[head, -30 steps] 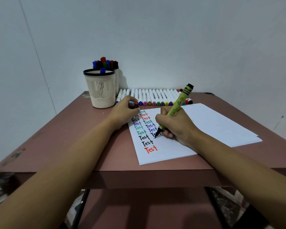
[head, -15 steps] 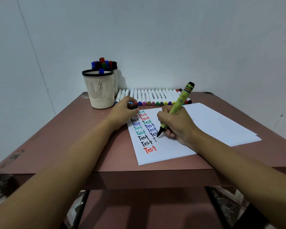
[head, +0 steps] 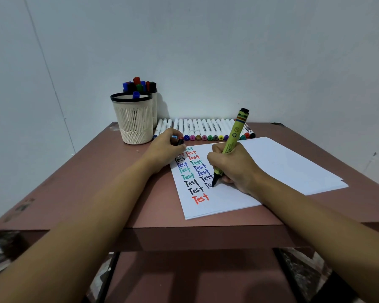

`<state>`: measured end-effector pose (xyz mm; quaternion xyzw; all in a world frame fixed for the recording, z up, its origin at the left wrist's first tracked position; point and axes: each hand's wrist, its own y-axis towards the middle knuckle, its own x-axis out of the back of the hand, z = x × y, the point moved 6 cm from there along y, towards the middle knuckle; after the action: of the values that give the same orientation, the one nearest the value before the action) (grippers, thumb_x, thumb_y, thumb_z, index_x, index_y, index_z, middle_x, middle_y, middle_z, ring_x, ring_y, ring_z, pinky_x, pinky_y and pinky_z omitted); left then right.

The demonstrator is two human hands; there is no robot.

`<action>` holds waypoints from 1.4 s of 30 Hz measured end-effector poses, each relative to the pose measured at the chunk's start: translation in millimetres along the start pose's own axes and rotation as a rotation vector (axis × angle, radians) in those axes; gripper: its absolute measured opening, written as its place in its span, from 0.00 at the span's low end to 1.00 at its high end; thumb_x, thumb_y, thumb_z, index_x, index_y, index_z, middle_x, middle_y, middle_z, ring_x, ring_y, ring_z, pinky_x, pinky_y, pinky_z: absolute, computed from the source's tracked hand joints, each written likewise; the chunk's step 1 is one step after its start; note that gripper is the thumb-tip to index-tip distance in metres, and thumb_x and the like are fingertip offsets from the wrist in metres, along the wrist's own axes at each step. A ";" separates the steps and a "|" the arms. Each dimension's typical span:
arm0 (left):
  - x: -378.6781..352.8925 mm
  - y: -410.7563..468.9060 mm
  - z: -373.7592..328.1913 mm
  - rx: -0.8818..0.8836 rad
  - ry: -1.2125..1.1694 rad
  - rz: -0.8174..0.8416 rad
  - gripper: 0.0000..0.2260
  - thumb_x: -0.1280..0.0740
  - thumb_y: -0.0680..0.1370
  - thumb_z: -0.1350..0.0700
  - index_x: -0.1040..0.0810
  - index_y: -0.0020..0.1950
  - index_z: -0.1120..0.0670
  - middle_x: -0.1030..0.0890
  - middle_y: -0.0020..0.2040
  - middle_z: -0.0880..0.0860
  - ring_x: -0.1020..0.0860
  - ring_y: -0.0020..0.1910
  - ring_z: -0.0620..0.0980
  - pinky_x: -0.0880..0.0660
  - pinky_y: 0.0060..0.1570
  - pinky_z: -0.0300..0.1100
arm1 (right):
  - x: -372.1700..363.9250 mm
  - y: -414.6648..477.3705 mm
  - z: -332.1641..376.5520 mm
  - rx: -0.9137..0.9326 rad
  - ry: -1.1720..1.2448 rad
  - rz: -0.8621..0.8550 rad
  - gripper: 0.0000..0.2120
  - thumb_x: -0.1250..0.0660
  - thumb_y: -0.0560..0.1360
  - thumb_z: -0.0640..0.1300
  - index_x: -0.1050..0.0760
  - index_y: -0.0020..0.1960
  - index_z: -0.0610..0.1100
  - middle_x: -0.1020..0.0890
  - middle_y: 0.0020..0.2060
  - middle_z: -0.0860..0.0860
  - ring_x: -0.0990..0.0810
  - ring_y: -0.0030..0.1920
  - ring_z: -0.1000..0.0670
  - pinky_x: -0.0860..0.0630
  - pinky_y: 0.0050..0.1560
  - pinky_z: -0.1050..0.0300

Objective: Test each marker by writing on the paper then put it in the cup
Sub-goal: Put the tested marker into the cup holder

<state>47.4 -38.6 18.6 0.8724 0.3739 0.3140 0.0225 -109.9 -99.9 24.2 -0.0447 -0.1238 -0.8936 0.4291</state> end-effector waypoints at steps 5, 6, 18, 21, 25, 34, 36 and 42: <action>0.4 -1.4 -1.2 0.002 0.007 -0.002 0.12 0.33 0.76 0.57 0.27 0.59 0.52 0.24 0.51 0.52 0.25 0.48 0.49 0.31 0.47 0.38 | 7.9 1.9 -0.9 0.011 0.016 -0.112 0.22 0.42 0.71 0.28 0.46 0.26 0.47 0.45 0.23 0.50 0.47 0.21 0.54 0.46 0.22 0.69; 0.4 -1.5 -1.4 0.003 0.008 -0.002 0.12 0.33 0.76 0.57 0.27 0.59 0.52 0.24 0.51 0.52 0.25 0.48 0.49 0.31 0.48 0.39 | 8.0 1.7 -0.6 0.017 0.006 -0.114 0.22 0.42 0.71 0.28 0.46 0.26 0.46 0.45 0.23 0.50 0.47 0.20 0.55 0.46 0.21 0.69; 0.6 -3.2 -2.9 0.002 0.003 -0.004 0.12 0.33 0.76 0.57 0.27 0.59 0.53 0.25 0.50 0.52 0.25 0.48 0.49 0.30 0.48 0.39 | 5.6 4.3 -3.4 -0.023 -0.019 -0.073 0.25 0.42 0.71 0.29 0.46 0.23 0.49 0.46 0.23 0.52 0.48 0.22 0.54 0.47 0.22 0.69; 0.9 -3.0 -3.0 0.000 0.015 -0.004 0.12 0.33 0.76 0.57 0.27 0.60 0.53 0.25 0.51 0.52 0.25 0.48 0.49 0.32 0.47 0.38 | 3.9 2.0 -2.3 -0.025 -0.010 -0.046 0.26 0.42 0.71 0.28 0.46 0.22 0.49 0.45 0.24 0.50 0.48 0.22 0.53 0.47 0.22 0.69; 1.0 -2.7 -3.1 0.004 0.020 -0.007 0.13 0.33 0.76 0.56 0.27 0.60 0.52 0.25 0.51 0.52 0.25 0.48 0.49 0.31 0.48 0.39 | 9.7 1.3 -2.5 -0.017 0.000 -0.128 0.23 0.42 0.70 0.29 0.45 0.24 0.48 0.42 0.25 0.49 0.47 0.19 0.53 0.47 0.22 0.68; 1.1 -3.4 -3.2 0.006 0.032 -0.009 0.12 0.33 0.76 0.56 0.27 0.60 0.52 0.25 0.51 0.52 0.25 0.50 0.50 0.30 0.49 0.40 | 10.6 5.2 -5.5 -0.067 -0.039 -0.153 0.21 0.42 0.71 0.30 0.47 0.28 0.47 0.45 0.21 0.54 0.47 0.20 0.55 0.47 0.21 0.69; 1.3 -3.3 -3.3 0.008 0.027 -0.011 0.12 0.33 0.76 0.56 0.27 0.59 0.52 0.25 0.51 0.52 0.25 0.50 0.49 0.30 0.49 0.40 | 9.5 5.9 -5.7 -0.074 -0.057 -0.125 0.21 0.43 0.71 0.30 0.46 0.28 0.47 0.45 0.20 0.55 0.46 0.22 0.53 0.47 0.21 0.68; 0.8 -2.6 -2.9 0.007 0.018 -0.002 0.12 0.33 0.76 0.56 0.27 0.59 0.52 0.25 0.52 0.52 0.24 0.47 0.48 0.31 0.44 0.36 | 13.5 4.9 -6.6 -0.091 0.008 -0.172 0.18 0.42 0.71 0.31 0.44 0.28 0.46 0.41 0.26 0.49 0.47 0.22 0.52 0.47 0.22 0.67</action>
<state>44.6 -36.7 20.6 0.8692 0.3761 0.3205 0.0163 -114.4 -114.8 21.2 -0.0496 -0.0847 -0.9321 0.3487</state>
